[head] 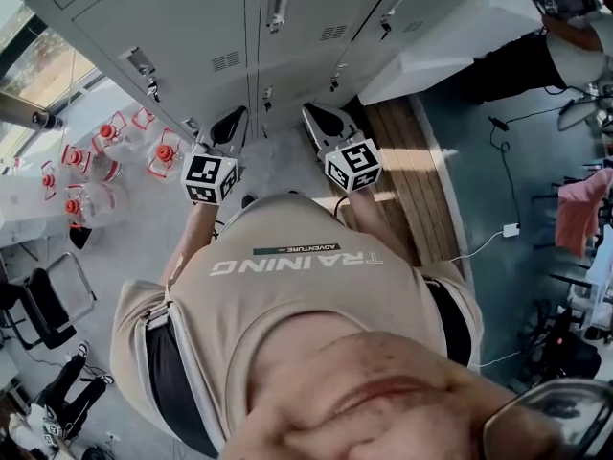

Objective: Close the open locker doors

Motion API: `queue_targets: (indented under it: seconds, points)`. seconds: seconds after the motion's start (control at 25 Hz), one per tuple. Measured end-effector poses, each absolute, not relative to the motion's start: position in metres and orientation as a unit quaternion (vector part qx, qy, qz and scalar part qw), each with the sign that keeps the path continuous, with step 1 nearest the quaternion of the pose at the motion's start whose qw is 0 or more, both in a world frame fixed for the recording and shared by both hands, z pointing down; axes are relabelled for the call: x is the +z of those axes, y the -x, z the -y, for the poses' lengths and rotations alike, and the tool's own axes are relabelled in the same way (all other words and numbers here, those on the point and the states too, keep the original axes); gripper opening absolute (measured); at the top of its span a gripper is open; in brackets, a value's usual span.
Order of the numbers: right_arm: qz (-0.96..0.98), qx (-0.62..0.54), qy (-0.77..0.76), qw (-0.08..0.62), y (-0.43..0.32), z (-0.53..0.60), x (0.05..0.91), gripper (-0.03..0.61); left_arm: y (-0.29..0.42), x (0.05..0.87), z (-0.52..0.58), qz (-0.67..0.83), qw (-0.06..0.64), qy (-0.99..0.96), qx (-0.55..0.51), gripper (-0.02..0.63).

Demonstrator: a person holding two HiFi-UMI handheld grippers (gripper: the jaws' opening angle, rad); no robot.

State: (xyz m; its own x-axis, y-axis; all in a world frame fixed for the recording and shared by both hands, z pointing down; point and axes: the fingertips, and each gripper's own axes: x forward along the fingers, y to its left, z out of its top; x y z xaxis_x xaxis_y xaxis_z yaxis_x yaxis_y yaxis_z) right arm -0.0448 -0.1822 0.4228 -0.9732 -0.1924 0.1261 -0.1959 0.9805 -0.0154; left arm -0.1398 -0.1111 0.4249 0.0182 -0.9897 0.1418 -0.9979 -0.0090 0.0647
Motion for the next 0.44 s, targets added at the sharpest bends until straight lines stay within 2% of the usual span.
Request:
queue_targets:
  seconds: [0.2,0.44]
  points:
    - [0.994,0.015,-0.096,0.053,0.048,0.181,0.42,0.014,0.143,0.421,0.111,0.694,0.054,-0.716,0.057,0.0]
    - [0.993,0.011,-0.108,0.047,0.045,0.186,0.415,0.014,0.151,0.407,0.116,0.696,0.052,-0.715,0.028,0.0]
